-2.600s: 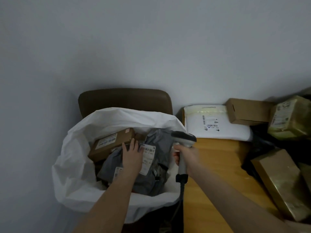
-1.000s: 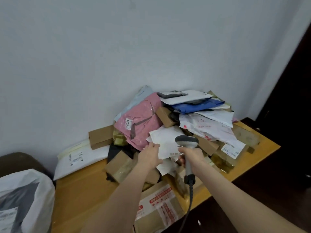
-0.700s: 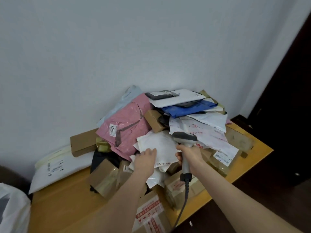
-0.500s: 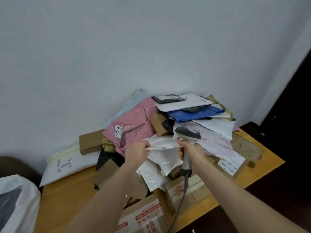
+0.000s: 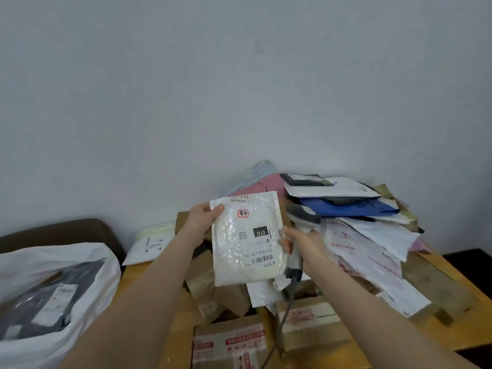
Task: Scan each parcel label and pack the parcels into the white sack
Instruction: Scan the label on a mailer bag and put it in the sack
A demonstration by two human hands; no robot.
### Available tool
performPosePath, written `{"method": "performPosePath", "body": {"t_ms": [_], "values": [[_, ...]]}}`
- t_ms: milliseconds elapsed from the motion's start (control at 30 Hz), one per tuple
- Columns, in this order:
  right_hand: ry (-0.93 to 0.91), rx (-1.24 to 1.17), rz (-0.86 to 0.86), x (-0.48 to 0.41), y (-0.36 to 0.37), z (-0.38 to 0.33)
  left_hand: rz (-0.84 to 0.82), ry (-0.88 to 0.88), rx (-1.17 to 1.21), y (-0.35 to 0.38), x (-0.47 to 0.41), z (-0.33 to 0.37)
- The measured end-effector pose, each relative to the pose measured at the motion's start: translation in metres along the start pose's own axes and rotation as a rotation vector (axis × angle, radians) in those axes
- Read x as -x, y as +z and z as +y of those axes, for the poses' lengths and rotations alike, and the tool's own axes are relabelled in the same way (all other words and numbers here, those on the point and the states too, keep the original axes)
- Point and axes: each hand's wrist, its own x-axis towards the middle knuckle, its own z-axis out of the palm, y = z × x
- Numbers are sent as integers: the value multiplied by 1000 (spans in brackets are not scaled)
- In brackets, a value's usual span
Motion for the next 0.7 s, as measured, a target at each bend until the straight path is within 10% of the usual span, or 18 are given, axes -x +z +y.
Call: {"method": "performPosePath", "body": {"t_ms": [433, 700], "values": [[64, -25, 195, 2, 55, 26, -278, -264, -154, -60, 26, -48], [14, -4, 188, 14, 80, 51, -41, -163, -100, -89, 14, -74]]}}
